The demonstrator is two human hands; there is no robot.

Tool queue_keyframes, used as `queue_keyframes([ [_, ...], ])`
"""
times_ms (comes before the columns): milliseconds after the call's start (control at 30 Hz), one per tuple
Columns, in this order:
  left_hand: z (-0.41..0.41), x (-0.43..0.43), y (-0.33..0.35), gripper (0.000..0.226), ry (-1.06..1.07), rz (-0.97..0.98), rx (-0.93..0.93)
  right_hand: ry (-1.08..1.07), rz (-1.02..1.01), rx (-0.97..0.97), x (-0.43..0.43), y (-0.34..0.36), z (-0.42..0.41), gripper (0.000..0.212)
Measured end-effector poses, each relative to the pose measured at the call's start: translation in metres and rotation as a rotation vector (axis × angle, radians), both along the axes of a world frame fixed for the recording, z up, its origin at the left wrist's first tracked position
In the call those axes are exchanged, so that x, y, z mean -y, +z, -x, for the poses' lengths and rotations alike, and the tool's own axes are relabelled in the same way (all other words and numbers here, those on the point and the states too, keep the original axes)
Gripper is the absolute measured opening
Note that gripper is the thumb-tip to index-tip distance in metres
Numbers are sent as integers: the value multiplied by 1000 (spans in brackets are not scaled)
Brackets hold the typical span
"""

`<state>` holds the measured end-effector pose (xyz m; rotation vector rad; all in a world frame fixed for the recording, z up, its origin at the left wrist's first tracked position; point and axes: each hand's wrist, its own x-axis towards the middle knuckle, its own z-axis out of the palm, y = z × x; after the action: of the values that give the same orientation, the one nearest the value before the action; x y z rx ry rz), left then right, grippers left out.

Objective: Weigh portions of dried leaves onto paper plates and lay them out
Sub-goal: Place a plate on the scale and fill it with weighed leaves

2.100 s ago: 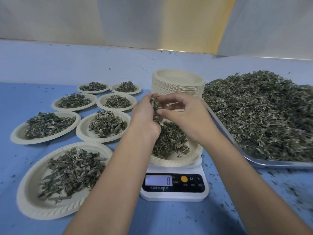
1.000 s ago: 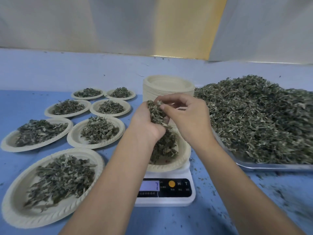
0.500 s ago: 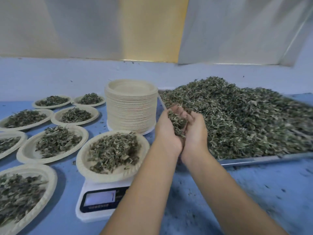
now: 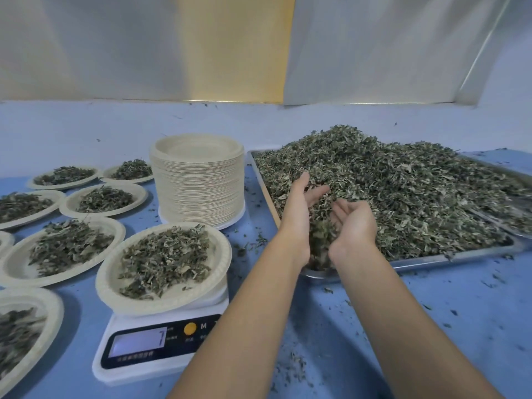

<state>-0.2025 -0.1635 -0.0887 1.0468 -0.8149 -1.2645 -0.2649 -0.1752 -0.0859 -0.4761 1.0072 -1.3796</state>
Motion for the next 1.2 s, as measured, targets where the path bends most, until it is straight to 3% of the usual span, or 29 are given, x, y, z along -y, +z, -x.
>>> queue_keyframes([
  [133,2,-2,-4,47,-44,17,38,-30,86,-173,0,-1,0,35],
  [267,2,-5,-3,44,-52,33,15,-32,169,-76,-1,-4,-6,44],
  [367,1,-8,-2,44,-81,-5,6,-48,189,-166,-3,-7,-8,52],
  [533,0,-13,0,40,-85,6,-138,-25,157,-229,-4,-7,-9,42],
  [667,-2,-22,5,56,-124,-15,-127,-48,213,-309,-4,-10,-13,41],
  [867,-13,-25,0,24,-105,17,-175,-2,342,-235,-10,-13,-19,54],
  [933,-18,-25,-1,18,-73,11,-149,16,383,-223,-14,-13,-23,56],
  [1200,-46,-49,7,28,250,46,111,88,353,-135,-29,-8,-65,32],
])
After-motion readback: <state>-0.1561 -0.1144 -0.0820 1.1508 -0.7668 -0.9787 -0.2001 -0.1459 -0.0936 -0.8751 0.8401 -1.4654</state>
